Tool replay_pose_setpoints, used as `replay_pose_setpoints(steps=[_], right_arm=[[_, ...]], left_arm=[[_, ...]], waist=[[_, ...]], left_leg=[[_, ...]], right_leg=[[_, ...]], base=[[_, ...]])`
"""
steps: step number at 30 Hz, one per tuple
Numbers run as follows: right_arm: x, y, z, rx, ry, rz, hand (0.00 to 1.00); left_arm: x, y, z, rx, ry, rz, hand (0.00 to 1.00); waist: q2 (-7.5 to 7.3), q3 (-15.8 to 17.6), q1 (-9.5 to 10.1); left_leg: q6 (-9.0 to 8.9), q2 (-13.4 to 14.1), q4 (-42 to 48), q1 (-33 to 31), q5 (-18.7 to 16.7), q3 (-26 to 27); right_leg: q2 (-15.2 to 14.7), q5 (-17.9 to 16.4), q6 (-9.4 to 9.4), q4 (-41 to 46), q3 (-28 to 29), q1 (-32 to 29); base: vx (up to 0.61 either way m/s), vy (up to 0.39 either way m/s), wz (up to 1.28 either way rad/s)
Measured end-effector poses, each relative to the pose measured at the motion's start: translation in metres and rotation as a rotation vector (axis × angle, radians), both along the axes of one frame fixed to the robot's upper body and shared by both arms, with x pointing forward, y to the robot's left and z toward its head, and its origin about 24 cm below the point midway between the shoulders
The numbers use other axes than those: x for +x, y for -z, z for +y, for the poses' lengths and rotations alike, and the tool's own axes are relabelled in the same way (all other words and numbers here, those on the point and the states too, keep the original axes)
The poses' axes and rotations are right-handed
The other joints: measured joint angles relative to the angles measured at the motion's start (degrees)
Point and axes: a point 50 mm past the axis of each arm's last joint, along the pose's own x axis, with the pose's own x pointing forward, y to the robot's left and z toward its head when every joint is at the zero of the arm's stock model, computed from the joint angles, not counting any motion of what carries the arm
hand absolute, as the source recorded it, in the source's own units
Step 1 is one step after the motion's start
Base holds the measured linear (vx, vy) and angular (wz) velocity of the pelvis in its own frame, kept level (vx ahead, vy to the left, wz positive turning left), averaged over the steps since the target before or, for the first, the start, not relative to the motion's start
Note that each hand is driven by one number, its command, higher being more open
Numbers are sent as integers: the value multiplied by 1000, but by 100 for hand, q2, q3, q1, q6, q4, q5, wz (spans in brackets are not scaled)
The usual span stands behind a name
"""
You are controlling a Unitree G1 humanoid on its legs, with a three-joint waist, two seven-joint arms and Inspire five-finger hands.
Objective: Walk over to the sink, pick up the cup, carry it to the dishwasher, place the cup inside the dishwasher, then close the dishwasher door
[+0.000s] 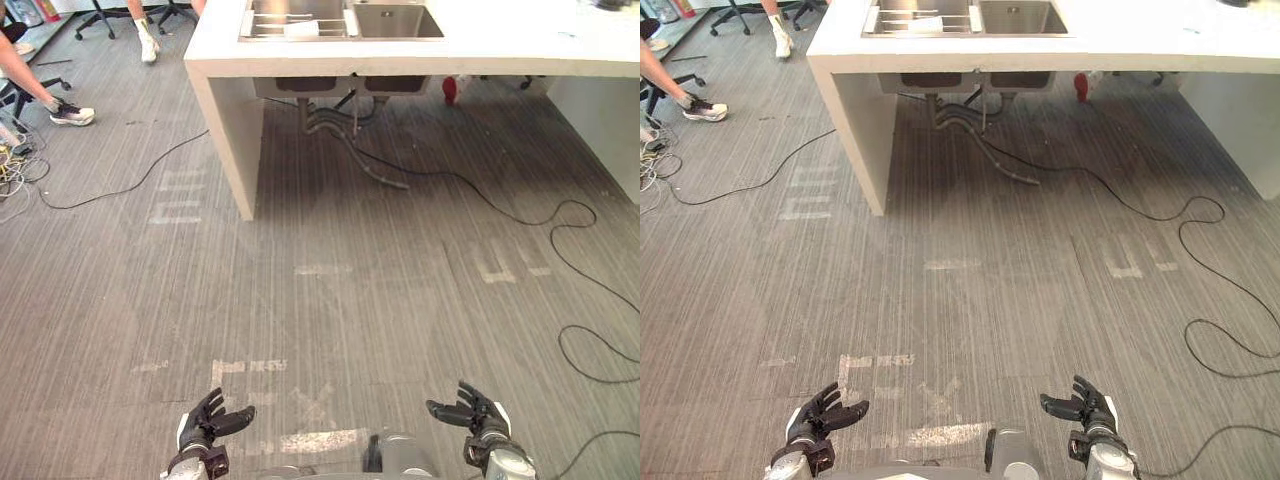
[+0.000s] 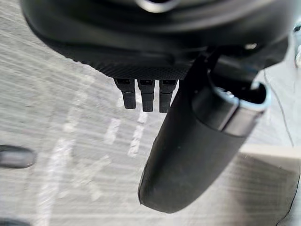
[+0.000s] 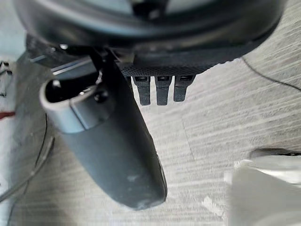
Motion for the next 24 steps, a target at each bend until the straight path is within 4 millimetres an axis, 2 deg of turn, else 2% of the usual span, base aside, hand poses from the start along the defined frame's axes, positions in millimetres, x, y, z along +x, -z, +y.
replay_pose_setpoints(steps=[1, 3, 4, 5, 6, 7, 8, 9, 10, 11, 13, 14, 15, 17, 18, 19, 20, 21, 22, 23, 24], right_arm=[[6, -2, -1, -3, -6, -14, 90], [9, -3, 0, -3, -11, -22, 90], [8, -3, 0, -7, -22, -15, 90], [5, -2, 1, -6, -25, -7, 90], [10, -4, -4, -20, -25, -12, 90], [12, -5, -2, -17, -25, -18, 90], [15, -5, -1, -17, -25, -25, 90], [12, -4, 1, -13, -21, -21, 90], [10, -3, 4, -8, -21, -16, 90], [10, -1, 11, 3, -32, -21, 90], [17, -6, 22, 33, -15, -92, 90], [20, -8, 24, 37, -15, -110, 90], [24, -11, 27, 44, -14, -136, 90], [24, -11, 29, 48, -9, -142, 90], [23, -11, 29, 47, -7, -140, 90], [20, -10, 29, 45, -2, -130, 90], [20, -10, 28, 44, -2, -127, 90], [18, -9, 27, 39, 0, -120, 90], [16, -7, 26, 37, 1, -104, 90], [14, -6, 26, 36, 2, -97, 90], [8, -3, 28, 39, 2, -76, 90]], left_arm=[[8, -2, 0, 0, 3, -19, 90], [12, -4, -1, -3, 2, -33, 90], [10, -4, 0, -1, -3, -30, 90], [9, -3, 2, 3, -4, -26, 90], [9, 0, -6, -17, -13, -15, 90], [11, 0, -7, -19, -12, -19, 90], [16, -2, -12, -27, -14, -45, 90], [20, -3, -17, -50, -33, -65, 90], [21, -4, -19, -59, -44, -72, 90], [23, -7, -22, -64, -50, -97, 90], [36, -17, -28, -78, -44, -172, 90], [41, -20, -30, -86, -42, -196, 90], [48, -28, -35, -89, -24, -243, 90], [57, -41, -42, -88, 14, -314, 90], [60, -51, -46, -86, 41, -361, 90], [64, -61, -51, -83, 61, -409, 90], [66, -67, -53, -81, 68, -437, 90], [70, -81, -58, -79, 76, -505, 90], [74, -98, -62, -77, 77, -581, 90], [77, -107, -63, -74, 82, -621, 90], [82, -125, -66, -68, 106, -699, 90]], waist=[[123, 121, -35], [170, 154, -45], [38, 109, -87], [-74, 97, -124], [123, 154, -100], [102, 130, -135], [116, 148, -131], [165, 191, -119], [156, 199, -75], [111, 241, 30], [-21, 324, 173], [-40, 335, 191], [-47, 340, 250], [-74, 350, 329], [-84, 356, 383], [-129, 376, 440], [-121, 370, 470], [-86, 344, 503], [-45, 316, 552], [-32, 308, 603], [-118, 247, 739]], left_leg=[[-69, 202, -89, 140, -39, -115], [-147, 369, -89, 219, -81, -155], [-429, 357, -59, 395, -244, -194], [-521, 303, -21, 497, -333, -236], [-595, 525, 261, 538, -482, -273], [-627, 544, 626, 355, -468, -298], [-658, 653, 1709, -73, -407, -264], [-700, 862, 3271, -659, -11, -269], [-714, 1007, 3996, -941, 322, -280], [-765, 1276, 5194, -1340, 484, -187], [-712, 1646, 6102, -2064, 454, 172], [-706, 1707, 6143, -2255, 450, 253], [-690, 1775, 6077, -2659, 440, 434], [-621, 1691, 5414, -3020, 384, 647], [-574, 1498, 4557, -3107, 350, 788], [-578, 1175, 3472, -3101, 372, 780], [-606, 1008, 2866, -3086, 449, 760], [-639, 713, 1681, -3025, 772, 645], [-652, 535, 792, -2916, 1138, 479], [-555, 510, 616, -2868, 1358, 456], [-149, 461, 734, -2746, 1819, 537]], right_leg=[[189, 65, -44, -658, -176, -174], [408, 529, -78, -1630, -201, -327], [492, 1431, -186, -2667, -19, -291], [437, 2034, -352, -2823, 75, -281], [565, 2100, -661, -2386, 13, -296], [561, 1898, -707, -2330, 5, -297], [644, 1683, -760, -2321, -72, -142], [779, 1541, -848, -2487, -189, 266], [851, 1481, -890, -2584, -207, 506], [997, 1383, -966, -2769, -201, 979], [1060, 1240, -1033, -3092, -163, 1605], [1059, 1201, -1027, -3168, -146, 1727], [1061, 1084, -1024, -3305, -126, 1936], [1022, 974, -940, -3476, -126, 2233], [973, 886, -881, -3550, -124, 2405], [885, 786, -808, -3578, -117, 2506], [843, 742, -744, -3577, -104, 2548], [795, 639, -610, -3584, -54, 2609], [787, 500, -457, -3576, 43, 2708], [786, 399, -387, -3547, 112, 2778], [673, 149, -217, -3368, 324, 2862]], base=[[379, -81, 44], [427, -104, 39], [525, -152, 36], [621, -189, 28], [496, -178, 20], [466, -215, 17], [486, -261, 35], [512, -271, 28], [511, -249, 16], [480, -236, 2], [424, -220, 2], [327, -158, 3], [290, -90, 7], [328, -46, 11], [344, 49, 12], [436, 100, 8], [388, 111, -2], [409, 130, -17], [452, 156, -28], [594, 218, -59], [532, 202, -56]])
